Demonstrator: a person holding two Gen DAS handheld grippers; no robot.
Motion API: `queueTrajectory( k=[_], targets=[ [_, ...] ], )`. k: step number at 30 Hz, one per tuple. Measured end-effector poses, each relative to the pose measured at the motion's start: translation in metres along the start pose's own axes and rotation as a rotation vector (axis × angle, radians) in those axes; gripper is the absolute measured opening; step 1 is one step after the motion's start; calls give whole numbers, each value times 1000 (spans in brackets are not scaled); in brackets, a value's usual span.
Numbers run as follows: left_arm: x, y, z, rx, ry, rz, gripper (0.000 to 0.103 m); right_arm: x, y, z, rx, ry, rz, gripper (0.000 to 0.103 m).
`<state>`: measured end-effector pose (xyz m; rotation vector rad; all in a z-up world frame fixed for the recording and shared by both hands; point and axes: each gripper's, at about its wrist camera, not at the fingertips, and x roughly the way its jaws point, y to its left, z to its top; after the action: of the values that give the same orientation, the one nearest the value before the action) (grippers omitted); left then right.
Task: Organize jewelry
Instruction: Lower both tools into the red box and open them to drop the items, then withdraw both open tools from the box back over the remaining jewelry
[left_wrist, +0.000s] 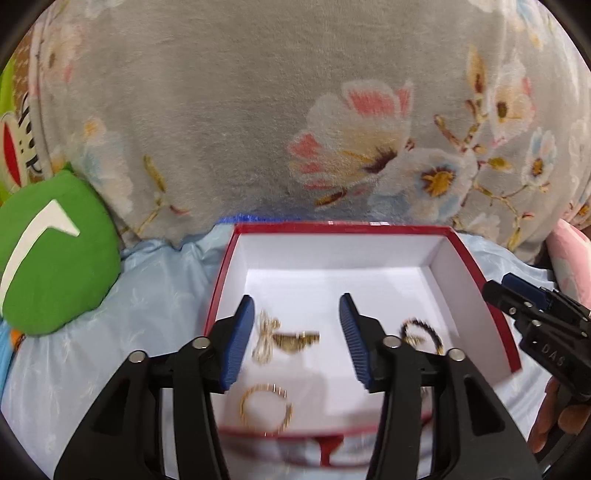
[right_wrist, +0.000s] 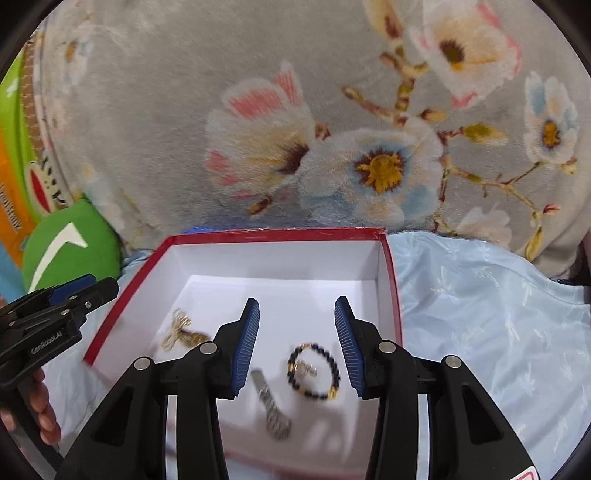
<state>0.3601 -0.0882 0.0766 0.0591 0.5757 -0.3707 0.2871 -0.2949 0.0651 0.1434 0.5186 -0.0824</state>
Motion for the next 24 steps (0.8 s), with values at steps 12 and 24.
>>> queueTrajectory(
  k=[12,24],
  targets=[
    [-104,30,-132,-64,213,-21,52,-164,33,-141,-43,47,66,42],
    [-125,-26,-223,19,338,-9,51,-200,41,-248,68,179,17,42]
  ],
)
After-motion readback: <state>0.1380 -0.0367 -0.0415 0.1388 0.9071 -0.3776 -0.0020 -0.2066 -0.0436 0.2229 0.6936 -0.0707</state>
